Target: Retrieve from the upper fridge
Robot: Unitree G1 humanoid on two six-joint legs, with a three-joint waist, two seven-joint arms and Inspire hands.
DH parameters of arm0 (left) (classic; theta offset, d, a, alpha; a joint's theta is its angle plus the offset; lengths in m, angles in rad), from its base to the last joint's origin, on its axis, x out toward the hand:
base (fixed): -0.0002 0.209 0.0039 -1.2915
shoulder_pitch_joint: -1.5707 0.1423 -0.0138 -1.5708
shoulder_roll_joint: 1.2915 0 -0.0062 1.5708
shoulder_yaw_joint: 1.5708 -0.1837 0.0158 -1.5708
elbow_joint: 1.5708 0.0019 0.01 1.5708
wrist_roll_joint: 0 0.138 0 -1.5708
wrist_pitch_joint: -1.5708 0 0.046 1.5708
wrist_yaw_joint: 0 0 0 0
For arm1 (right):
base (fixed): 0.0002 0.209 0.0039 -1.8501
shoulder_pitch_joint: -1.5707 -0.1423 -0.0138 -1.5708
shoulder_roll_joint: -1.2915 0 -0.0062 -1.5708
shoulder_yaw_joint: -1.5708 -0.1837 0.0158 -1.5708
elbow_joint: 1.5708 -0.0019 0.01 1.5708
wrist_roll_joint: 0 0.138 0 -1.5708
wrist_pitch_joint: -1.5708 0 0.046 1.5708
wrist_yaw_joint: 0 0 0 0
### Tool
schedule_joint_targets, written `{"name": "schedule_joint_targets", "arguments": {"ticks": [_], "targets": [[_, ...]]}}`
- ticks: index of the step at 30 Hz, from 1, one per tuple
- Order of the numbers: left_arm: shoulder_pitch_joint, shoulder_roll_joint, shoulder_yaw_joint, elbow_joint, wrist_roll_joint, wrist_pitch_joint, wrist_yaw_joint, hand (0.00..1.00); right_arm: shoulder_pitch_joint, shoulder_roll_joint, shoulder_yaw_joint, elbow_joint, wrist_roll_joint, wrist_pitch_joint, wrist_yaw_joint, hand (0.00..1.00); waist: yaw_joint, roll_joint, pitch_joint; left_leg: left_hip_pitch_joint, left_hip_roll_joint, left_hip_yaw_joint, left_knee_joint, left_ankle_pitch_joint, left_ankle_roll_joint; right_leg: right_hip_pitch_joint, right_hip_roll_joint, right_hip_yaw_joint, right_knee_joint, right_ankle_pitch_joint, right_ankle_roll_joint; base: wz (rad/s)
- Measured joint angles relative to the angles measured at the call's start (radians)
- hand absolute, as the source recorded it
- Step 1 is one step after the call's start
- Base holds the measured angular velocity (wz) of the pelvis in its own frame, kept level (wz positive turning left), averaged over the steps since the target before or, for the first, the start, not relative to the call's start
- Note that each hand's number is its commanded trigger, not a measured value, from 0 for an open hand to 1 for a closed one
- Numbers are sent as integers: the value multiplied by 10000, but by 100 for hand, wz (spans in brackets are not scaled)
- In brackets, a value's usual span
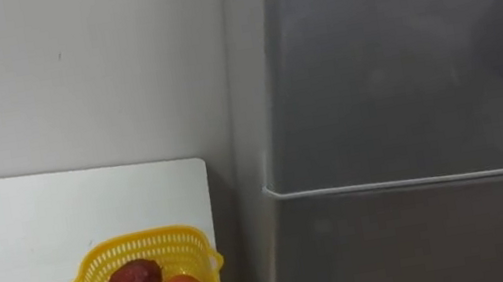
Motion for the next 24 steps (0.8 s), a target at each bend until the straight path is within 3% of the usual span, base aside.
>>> {"name": "schedule_joint_targets", "arguments": {"ticks": [6,12,16,20,24], "targets": [[-25,-6,21,354,-3,50,31,0,-1,10,-2,178,75,-1,-14,0,-48,23,3,-204,-9,-3,24,-1,0,-187,-6,11,-29,93,51,0],[-98,-64,122,635,11,233,264,0,0,458,-323,323,105,-6,-113,0,-81,104,-48,-218,-23,-1,24,-2,1,-184,-18,3,-14,107,56,-1],[-59,-142,351,605,11,300,265,0,45,647,-913,446,419,81,-242,0,-128,290,-175,-195,-29,31,23,-1,1,-155,-24,-6,-30,106,56,-1],[14,-180,552,510,-10,460,349,0,350,1131,-1218,835,849,315,-623,0,-149,416,-154,-179,-7,119,24,-1,1,-170,-3,18,-23,106,55,-5],[36,-201,549,388,16,536,333,0,717,1328,-1359,1844,1720,526,-719,0,-194,455,-133,-181,-17,89,27,-1,1,-159,-12,-1,-63,101,54,0]]}}
